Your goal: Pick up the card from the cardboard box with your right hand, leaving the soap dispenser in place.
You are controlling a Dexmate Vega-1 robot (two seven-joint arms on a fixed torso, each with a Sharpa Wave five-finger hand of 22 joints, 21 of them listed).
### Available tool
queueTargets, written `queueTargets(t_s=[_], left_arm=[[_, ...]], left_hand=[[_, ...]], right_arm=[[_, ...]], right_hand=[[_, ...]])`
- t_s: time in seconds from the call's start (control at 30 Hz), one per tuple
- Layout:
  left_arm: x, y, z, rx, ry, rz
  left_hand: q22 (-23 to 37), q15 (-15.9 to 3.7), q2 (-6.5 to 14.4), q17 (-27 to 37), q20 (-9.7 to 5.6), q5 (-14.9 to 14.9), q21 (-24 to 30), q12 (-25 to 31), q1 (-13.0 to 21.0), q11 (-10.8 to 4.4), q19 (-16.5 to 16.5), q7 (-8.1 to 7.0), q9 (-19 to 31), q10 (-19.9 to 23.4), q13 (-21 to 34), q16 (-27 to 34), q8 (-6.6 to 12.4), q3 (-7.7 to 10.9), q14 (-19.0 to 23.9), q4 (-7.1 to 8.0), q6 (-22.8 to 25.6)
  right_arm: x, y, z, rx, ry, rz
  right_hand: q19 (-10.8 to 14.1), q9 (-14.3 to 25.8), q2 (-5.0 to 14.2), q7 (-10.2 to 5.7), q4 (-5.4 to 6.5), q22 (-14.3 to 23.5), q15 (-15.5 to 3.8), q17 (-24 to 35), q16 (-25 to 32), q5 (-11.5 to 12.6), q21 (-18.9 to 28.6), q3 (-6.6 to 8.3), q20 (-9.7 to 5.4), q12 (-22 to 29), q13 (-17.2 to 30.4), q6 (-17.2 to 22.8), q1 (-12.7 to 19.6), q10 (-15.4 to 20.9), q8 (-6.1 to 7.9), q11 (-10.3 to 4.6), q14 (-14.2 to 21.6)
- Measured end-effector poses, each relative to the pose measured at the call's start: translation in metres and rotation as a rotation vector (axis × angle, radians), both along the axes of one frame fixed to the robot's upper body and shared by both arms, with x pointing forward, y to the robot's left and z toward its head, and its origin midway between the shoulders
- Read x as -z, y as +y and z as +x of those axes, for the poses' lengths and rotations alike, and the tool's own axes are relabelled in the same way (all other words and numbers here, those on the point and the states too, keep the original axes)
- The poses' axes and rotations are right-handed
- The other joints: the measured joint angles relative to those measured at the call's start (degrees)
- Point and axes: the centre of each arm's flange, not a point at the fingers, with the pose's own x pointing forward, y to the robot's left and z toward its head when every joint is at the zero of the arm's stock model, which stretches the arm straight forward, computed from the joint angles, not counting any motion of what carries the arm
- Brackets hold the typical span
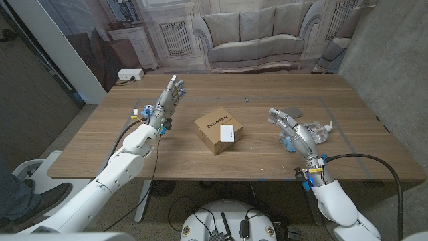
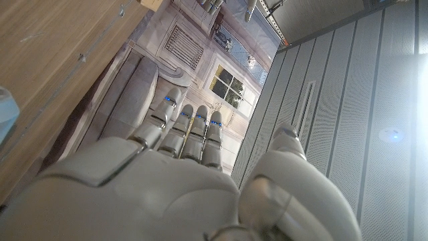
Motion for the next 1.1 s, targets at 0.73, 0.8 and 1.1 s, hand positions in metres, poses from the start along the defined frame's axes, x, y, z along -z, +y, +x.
queueTargets(t_s=[0.73,0.8,1.1], left_arm=[[-0.001,-0.001,0.004,0.012,0.008,0.028],[-0.001,-0.001,0.004,0.011,0.008,0.029],[0.000,0.001,0.003,0.008,0.009,0.029]], left_hand=[[0.0,0.00,0.0,0.0,0.01,0.0,0.0,0.0,0.0,0.00,0.0,0.00,0.0,0.0,0.0,0.0,0.00,0.01,0.0,0.00,0.0],[0.0,0.00,0.0,0.0,0.01,0.0,0.0,0.0,0.0,0.00,0.0,0.00,0.0,0.0,0.0,0.0,0.00,0.01,0.0,0.00,0.0],[0.0,-0.01,0.1,0.0,0.01,0.0,0.0,0.0,0.1,0.32,0.0,0.00,0.0,0.3,0.0,0.0,0.00,-0.17,0.0,-0.18,0.0]], right_arm=[[0.001,0.010,-0.009,0.126,-0.089,-0.067],[0.001,0.010,-0.009,0.133,-0.093,-0.071],[0.001,0.014,-0.010,0.200,-0.139,-0.106]], right_hand=[[2.8,0.0,-0.53,-0.96,-0.48,0.0,-0.27,0.0,0.2,0.0,0.0,0.00,-0.10,0.5,0.0,2.9,1.3,2.9,0.00,-1.03,2.6],[2.8,0.0,-0.92,-1.08,-0.48,0.0,-0.10,0.0,0.2,0.0,0.0,0.00,-0.10,0.4,0.0,3.1,1.7,3.0,0.00,-1.12,2.8],[2.8,0.0,-0.82,-1.57,-0.71,0.0,-0.30,0.0,0.2,0.0,-0.4,0.23,-0.10,0.4,0.0,3.5,1.9,3.6,0.37,-1.70,3.0]])
